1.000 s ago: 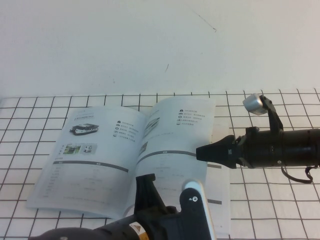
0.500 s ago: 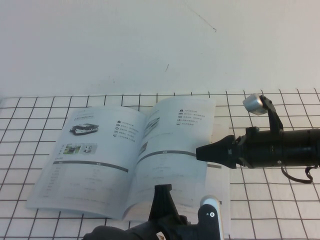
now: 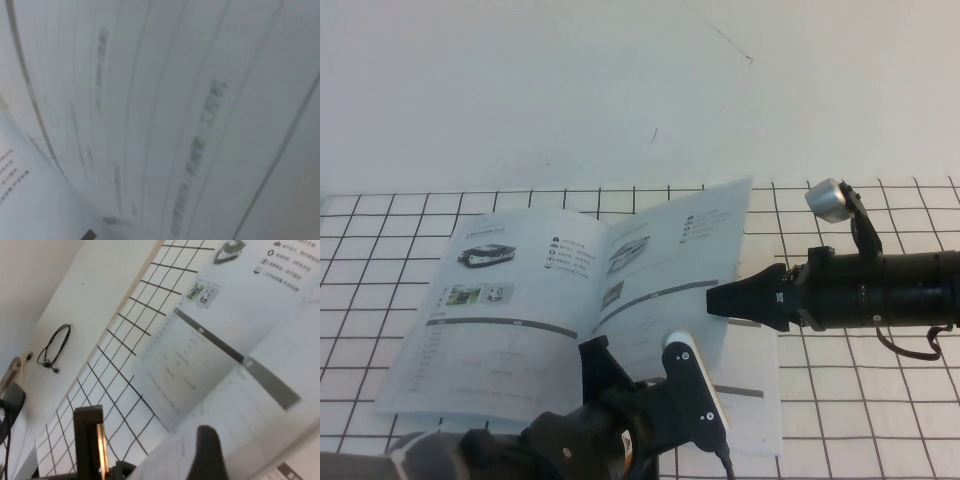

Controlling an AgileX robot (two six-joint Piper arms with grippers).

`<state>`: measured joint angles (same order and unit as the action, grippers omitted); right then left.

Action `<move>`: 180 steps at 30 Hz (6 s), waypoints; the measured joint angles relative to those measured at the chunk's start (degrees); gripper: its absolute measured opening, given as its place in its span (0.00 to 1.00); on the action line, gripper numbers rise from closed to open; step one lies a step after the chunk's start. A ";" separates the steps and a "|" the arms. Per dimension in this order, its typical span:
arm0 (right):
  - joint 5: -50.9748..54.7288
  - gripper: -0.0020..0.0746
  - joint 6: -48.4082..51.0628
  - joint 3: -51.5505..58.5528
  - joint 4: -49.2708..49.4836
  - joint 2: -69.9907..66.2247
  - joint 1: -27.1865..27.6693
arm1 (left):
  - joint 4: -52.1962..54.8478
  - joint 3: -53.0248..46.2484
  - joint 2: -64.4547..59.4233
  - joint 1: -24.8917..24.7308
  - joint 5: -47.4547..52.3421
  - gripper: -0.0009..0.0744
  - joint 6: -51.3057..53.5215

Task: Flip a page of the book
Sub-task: Open the closed book

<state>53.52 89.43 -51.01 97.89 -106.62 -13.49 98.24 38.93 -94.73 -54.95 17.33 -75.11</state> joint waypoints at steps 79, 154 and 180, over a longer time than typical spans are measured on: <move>-23.17 0.03 -9.41 -1.43 -19.04 -6.78 -5.21 | -14.19 6.79 4.29 18.45 15.92 0.01 -4.97; -20.03 0.03 -4.53 -9.86 -8.10 -13.70 -5.21 | -112.85 17.50 6.01 0.75 9.37 0.01 111.23; -20.14 0.03 -4.40 -9.86 -8.52 -13.82 -5.21 | -105.82 17.63 -4.64 4.46 -12.09 0.01 111.69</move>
<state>33.38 85.02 -60.87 89.37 -120.44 -18.70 -7.57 56.56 -99.37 -50.49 5.24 36.58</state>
